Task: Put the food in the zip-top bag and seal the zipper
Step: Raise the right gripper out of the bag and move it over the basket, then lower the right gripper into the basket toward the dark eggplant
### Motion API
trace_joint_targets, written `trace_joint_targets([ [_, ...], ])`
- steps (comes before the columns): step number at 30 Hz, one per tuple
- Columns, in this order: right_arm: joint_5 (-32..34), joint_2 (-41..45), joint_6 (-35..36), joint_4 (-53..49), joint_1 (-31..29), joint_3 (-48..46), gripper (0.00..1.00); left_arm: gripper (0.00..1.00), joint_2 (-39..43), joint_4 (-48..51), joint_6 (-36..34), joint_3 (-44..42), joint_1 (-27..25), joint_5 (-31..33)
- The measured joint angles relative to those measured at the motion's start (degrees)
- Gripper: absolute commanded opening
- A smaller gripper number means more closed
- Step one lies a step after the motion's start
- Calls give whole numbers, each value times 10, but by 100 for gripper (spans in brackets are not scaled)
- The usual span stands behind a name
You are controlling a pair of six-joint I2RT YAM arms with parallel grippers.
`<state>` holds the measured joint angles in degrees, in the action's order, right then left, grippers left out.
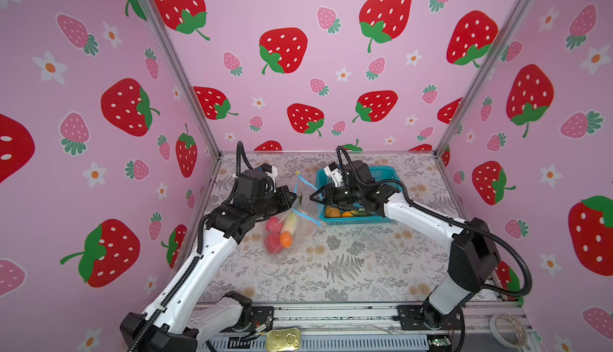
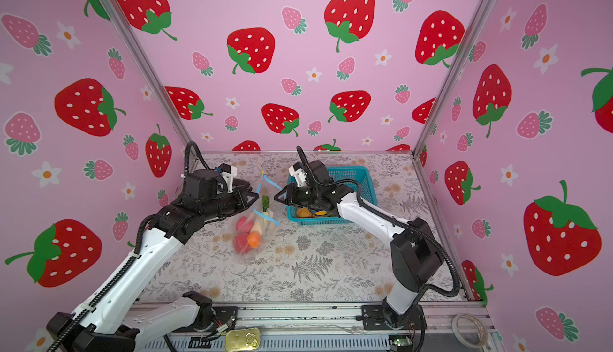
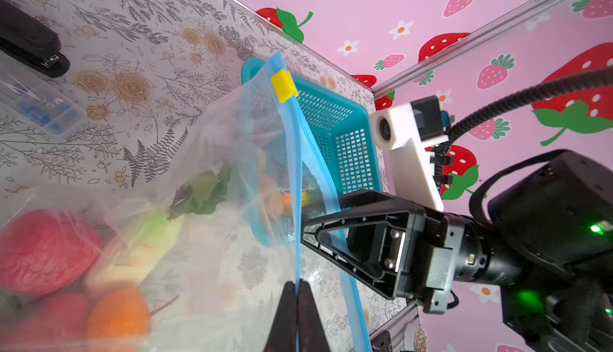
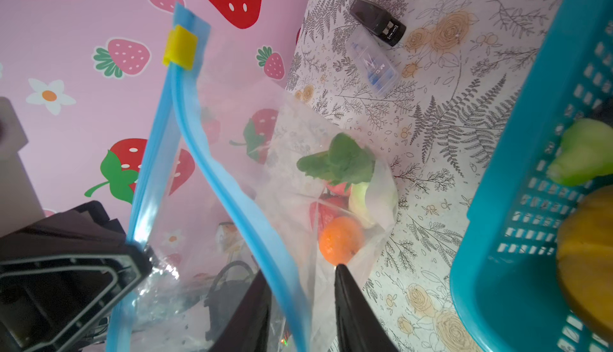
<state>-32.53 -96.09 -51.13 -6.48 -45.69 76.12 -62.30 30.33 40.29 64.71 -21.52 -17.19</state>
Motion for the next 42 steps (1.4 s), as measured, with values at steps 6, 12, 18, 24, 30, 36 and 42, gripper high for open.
trace_joint_targets([
  [6,18,13,4,0,1,-12,45,0,0,-10,1,-18,0,-6],
  [12,40,34,13,-4,3,-22,49,0,0,-17,1,-26,0,-13],
  [18,65,44,22,-10,7,-26,50,0,-1,-24,0,-35,0,-15],
  [24,91,47,36,-28,11,-27,51,0,-1,-31,0,-35,0,-25],
  [30,116,64,52,-49,17,-27,51,0,-1,-33,-2,-35,0,-30],
  [36,145,77,76,-69,33,-24,51,0,-1,-34,-5,-35,0,-30],
  [42,176,79,98,-87,59,-22,51,0,-12,-35,-11,-35,0,-34],
])
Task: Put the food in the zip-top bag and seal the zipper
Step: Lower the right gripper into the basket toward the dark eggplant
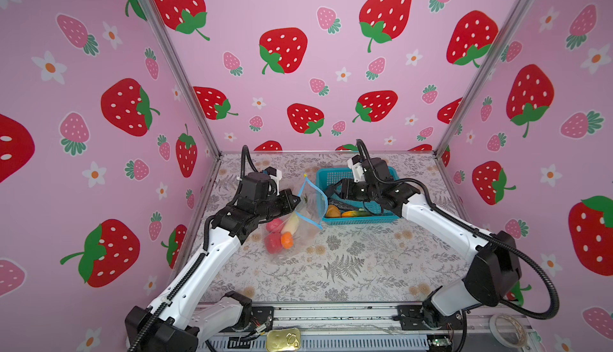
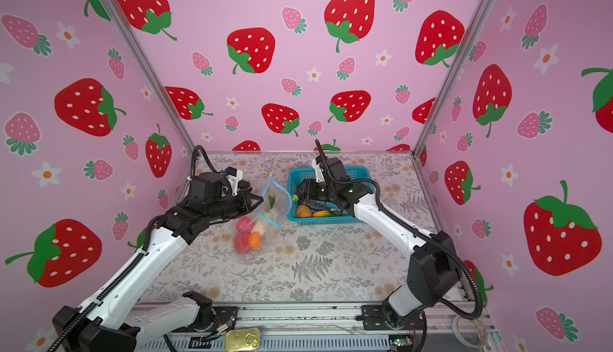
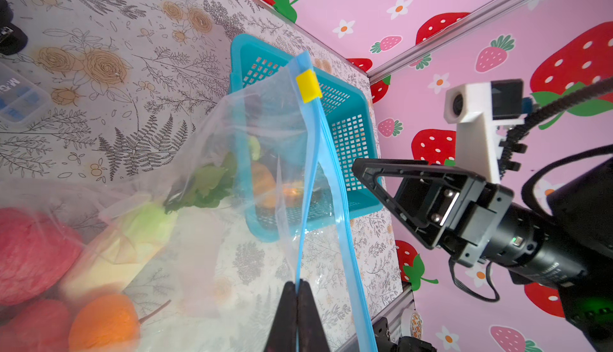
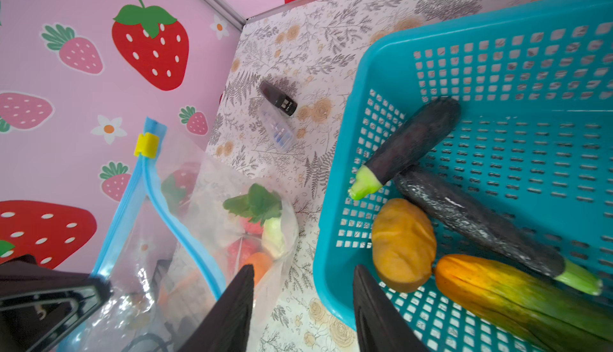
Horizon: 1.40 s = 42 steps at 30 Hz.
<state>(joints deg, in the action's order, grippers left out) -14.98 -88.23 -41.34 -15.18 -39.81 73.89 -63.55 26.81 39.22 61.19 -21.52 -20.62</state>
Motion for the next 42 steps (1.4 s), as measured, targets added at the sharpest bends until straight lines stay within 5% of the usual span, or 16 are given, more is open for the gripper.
trace_joint_targets([
  [8,1,-15,74,-11,47,9,55,0,-15,-1,-2,0,0,-10],
  [22,-35,-39,545,165,60,-81,54,0,-37,-13,-4,0,0,-21],
  [28,-50,-76,688,237,58,-106,58,0,-38,-13,-5,3,0,-24],
  [34,-59,-109,777,259,51,-115,68,0,-38,-13,-5,3,0,-25],
  [42,-78,-150,834,266,43,-101,65,0,-38,-13,-5,3,0,-25],
])
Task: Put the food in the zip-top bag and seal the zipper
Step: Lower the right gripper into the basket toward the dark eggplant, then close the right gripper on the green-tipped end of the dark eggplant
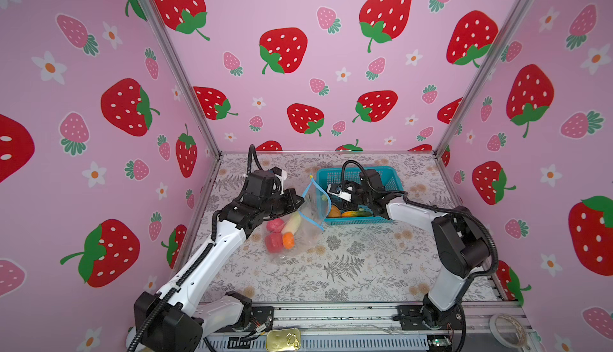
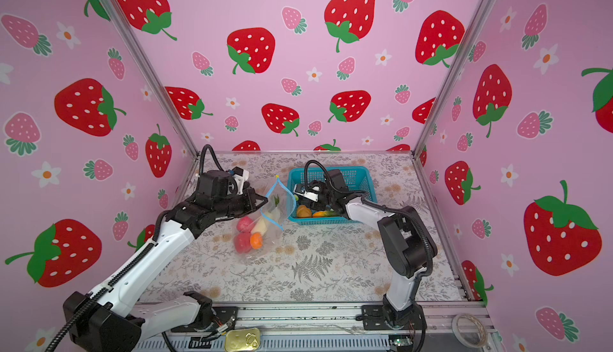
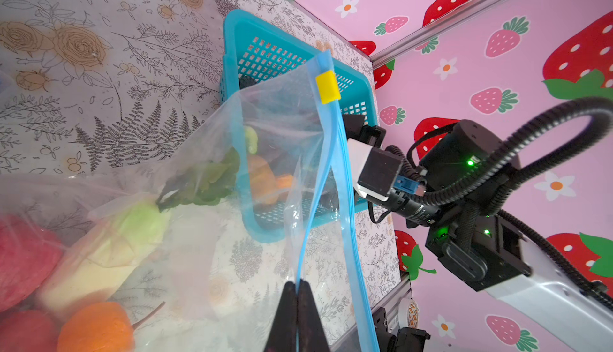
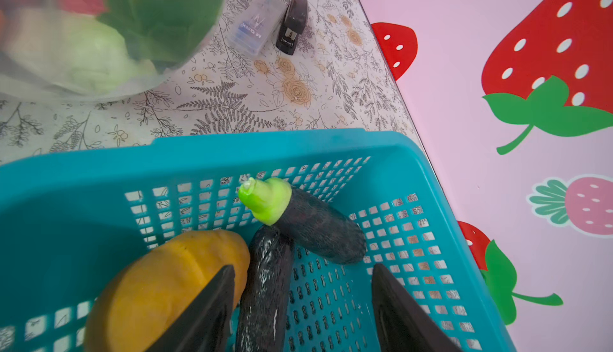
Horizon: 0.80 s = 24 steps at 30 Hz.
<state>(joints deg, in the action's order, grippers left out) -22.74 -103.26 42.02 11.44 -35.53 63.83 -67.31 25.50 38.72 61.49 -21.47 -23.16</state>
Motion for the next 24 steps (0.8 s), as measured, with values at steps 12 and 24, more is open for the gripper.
trace_joint_targets([
  [12,-12,-65,27,-8,-16,56,61,0,0,0,0,0,0,0],
  [24,-1,-110,48,-7,-25,87,55,0,5,0,0,0,0,0],
])
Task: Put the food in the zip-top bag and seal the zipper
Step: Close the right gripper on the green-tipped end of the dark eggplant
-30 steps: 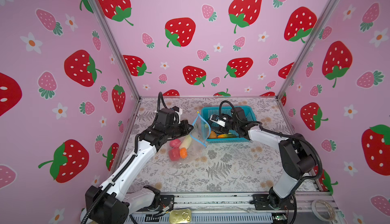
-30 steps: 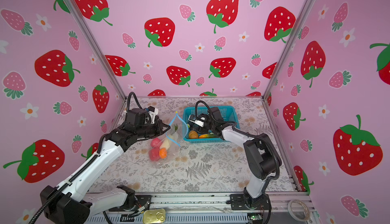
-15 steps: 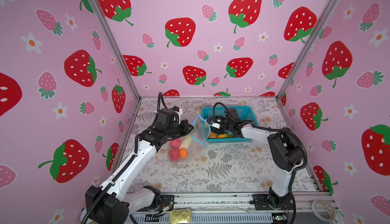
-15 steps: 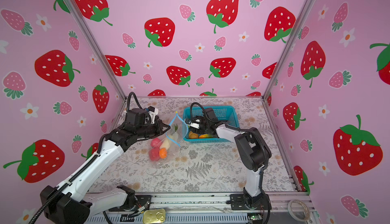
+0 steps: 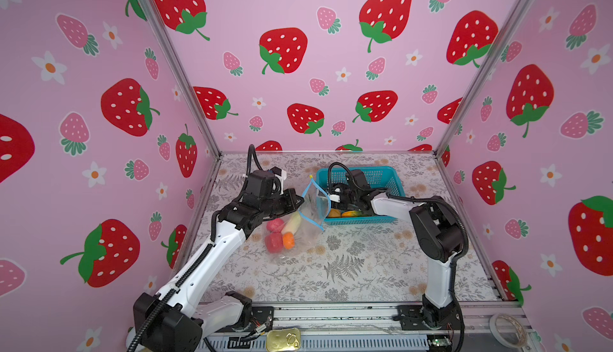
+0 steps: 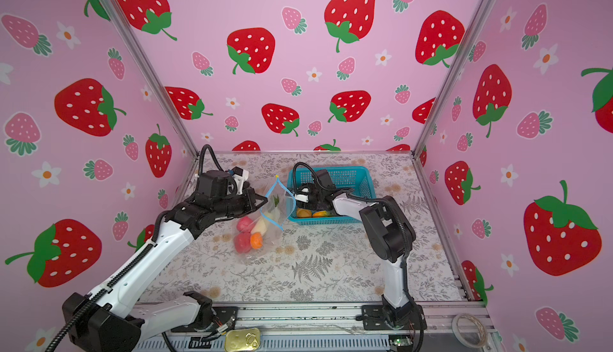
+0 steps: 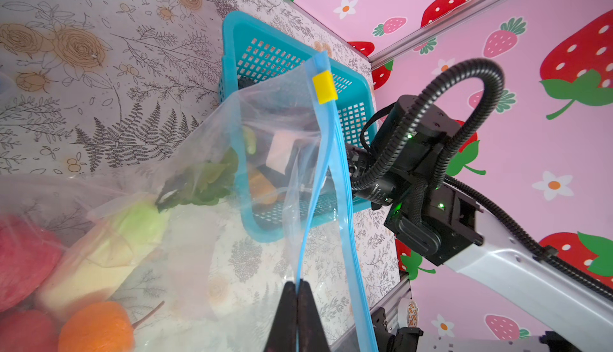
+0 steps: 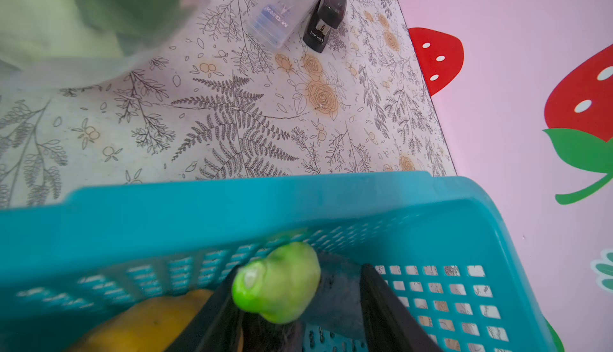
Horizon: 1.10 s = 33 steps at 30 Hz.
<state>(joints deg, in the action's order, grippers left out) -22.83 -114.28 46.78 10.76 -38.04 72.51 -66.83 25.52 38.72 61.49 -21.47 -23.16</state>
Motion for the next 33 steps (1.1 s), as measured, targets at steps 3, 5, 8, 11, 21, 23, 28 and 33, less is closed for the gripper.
trace_joint_targets([
  [3,6,-10,2,3,-1,5,53,0,3,0,0,0,0,0],
  [5,11,-16,4,7,-1,5,52,0,5,0,0,0,0,0],
  [8,16,-17,7,9,-1,6,47,0,6,0,0,0,0,0],
  [11,18,-17,10,10,-3,7,44,0,6,0,0,0,0,0],
  [21,21,-17,9,25,-5,8,34,0,6,0,0,0,0,0],
  [23,24,-17,9,29,-5,8,33,0,6,0,0,0,0,0],
  [28,33,-17,7,45,-5,7,26,0,7,0,0,0,0,0],
  [33,43,-8,-1,59,-7,-7,24,0,11,0,0,-1,0,0],
])
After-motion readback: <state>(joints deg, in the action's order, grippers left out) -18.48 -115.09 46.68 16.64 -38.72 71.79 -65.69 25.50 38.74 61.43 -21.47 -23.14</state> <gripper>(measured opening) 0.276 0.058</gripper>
